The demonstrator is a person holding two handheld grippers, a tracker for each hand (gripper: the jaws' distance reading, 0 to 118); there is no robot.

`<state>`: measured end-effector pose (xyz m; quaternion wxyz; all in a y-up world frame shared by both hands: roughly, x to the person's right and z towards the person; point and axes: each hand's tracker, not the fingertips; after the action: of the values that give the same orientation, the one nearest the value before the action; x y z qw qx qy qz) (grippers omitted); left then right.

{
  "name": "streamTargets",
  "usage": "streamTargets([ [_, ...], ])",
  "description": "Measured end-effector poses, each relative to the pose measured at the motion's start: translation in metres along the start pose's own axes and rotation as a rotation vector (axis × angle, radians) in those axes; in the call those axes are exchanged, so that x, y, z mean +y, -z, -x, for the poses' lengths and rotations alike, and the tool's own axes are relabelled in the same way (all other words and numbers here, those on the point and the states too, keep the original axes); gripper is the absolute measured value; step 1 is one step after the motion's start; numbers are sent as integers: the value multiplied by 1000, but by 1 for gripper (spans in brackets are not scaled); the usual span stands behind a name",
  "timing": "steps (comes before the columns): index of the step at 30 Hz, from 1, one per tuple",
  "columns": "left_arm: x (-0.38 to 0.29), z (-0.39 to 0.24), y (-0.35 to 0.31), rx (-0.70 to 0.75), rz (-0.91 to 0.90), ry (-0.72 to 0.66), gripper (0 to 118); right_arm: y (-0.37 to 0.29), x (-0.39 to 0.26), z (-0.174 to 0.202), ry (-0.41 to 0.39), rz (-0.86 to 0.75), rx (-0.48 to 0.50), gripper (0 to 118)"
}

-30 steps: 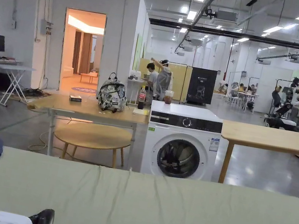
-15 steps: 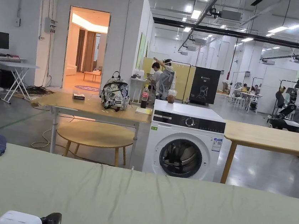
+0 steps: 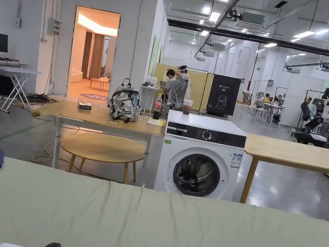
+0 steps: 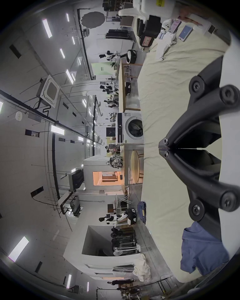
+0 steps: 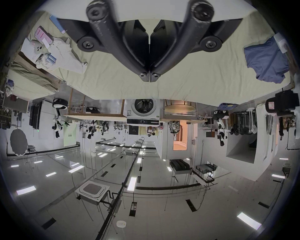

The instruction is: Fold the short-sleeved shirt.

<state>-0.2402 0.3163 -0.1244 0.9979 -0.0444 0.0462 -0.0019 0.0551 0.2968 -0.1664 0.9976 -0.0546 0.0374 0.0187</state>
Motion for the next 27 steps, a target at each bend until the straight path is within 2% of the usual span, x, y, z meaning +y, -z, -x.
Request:
streamTargets([
  [4, 0, 4, -1, -14, 2, -21, 0, -1, 1, 0, -9, -1, 2, 0],
  [8, 1, 5, -1, -8, 3, -16, 0, -3, 2, -2, 16, -5, 2, 0],
  [15, 1, 10, -4, -18, -5, -44, 0, -4, -1, 4, -1, 3, 8, 0],
  [24, 0, 26, -14, 15, -3, -40, 0, -1, 0, 24, 17, 2, 66, 0],
  [27, 1, 39, -24, 57, 6, -33, 0, 1, -1, 43, 24, -1, 138, 0],
])
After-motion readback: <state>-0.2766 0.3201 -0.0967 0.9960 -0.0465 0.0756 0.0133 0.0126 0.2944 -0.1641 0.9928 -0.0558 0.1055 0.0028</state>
